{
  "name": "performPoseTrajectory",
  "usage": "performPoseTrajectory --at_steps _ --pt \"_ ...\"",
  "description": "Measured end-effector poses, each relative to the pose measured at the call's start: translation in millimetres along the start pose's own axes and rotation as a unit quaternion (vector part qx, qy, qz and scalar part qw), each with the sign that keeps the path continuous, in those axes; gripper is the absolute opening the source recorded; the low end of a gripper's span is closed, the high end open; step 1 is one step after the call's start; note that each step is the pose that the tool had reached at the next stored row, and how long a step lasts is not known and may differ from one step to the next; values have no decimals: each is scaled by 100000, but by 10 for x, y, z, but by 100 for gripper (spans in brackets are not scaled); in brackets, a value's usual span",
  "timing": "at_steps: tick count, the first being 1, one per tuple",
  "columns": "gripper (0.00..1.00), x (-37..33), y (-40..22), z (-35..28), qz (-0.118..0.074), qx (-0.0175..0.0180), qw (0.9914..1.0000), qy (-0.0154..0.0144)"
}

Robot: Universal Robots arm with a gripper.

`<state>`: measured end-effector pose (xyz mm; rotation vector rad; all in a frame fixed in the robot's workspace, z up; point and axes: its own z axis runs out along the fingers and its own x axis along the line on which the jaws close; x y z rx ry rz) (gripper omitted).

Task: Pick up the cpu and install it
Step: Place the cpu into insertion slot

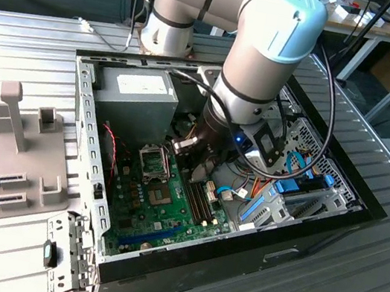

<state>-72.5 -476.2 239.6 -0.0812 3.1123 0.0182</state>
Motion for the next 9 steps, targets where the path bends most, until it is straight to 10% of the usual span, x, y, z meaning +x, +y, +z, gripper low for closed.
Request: performPoseTrajectory --at_steps 9 --pt "47 2 -1 53 1 0 100000 2"
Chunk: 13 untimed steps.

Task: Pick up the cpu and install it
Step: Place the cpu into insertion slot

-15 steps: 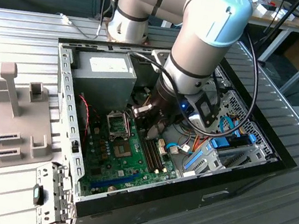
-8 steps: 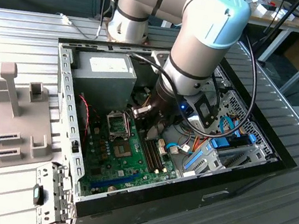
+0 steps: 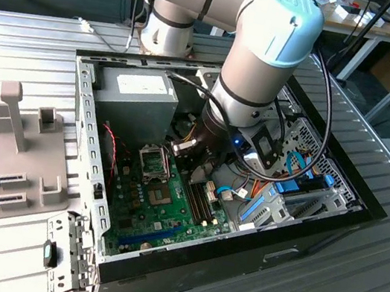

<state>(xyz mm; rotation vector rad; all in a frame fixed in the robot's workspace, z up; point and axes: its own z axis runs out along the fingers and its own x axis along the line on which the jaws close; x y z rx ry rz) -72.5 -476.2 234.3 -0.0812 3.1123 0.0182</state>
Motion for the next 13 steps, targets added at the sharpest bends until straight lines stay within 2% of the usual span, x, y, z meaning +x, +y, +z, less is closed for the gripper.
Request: performPoseTrajectory --at_steps 13 --pt "47 1 0 39 0 -8 100000 -6"
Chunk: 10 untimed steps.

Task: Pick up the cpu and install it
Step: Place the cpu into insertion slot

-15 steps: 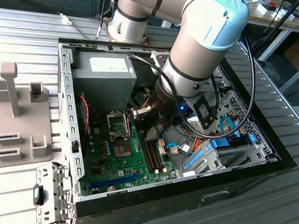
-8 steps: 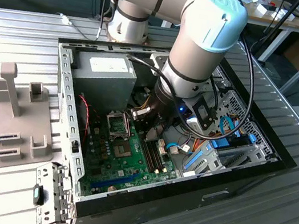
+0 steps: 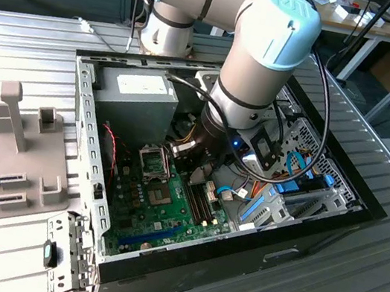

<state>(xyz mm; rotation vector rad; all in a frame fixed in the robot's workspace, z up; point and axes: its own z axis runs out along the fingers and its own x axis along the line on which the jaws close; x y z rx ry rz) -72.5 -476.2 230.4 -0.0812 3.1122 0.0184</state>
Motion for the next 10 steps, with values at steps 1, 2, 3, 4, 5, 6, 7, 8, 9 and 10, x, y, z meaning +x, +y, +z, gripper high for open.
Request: performPoseTrajectory --at_steps 1,2,3,4,5,6,7,8,9,10 --pt "47 0 0 3 -2 3 100000 3" --pt "47 0 0 6 -3 5 100000 2" --pt "47 0 0 12 -1 4 100000 4" --pt "47 0 0 16 -3 6 100000 2" --pt "47 0 0 19 -3 4 100000 2" --pt "47 1 0 22 -2 6 100000 4" --pt "47 1 -1 26 -1 5 100000 3" --pt "47 1 0 30 -1 2 100000 2" --pt "47 1 -1 34 -2 5 100000 3" --pt "47 1 -1 40 -3 8 100000 3"
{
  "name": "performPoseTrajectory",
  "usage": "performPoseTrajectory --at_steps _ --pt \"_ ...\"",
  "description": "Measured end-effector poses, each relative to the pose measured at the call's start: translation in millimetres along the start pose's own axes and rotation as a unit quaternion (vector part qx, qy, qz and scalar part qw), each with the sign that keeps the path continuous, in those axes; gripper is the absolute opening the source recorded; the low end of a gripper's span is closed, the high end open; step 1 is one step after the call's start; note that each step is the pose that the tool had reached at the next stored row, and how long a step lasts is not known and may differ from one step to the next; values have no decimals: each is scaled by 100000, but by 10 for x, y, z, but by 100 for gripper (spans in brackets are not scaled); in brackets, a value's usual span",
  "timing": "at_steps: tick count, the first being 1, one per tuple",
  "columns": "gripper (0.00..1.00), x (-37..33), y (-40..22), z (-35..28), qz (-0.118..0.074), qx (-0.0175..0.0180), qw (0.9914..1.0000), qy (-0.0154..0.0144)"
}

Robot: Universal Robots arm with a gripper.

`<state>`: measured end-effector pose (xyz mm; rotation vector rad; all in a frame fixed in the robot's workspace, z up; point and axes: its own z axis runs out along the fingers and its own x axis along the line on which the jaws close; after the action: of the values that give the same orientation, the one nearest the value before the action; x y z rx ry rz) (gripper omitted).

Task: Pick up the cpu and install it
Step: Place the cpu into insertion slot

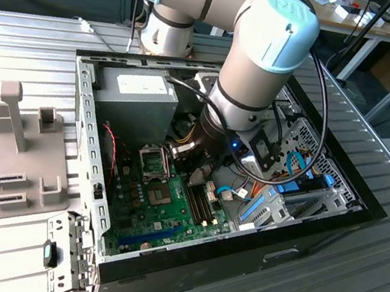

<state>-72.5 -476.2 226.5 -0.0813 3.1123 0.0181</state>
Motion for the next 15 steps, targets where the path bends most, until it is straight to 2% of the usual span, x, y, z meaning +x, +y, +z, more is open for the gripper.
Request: performPoseTrajectory --at_steps 15 --pt "47 3 -1 90 2 -4 100000 -1"
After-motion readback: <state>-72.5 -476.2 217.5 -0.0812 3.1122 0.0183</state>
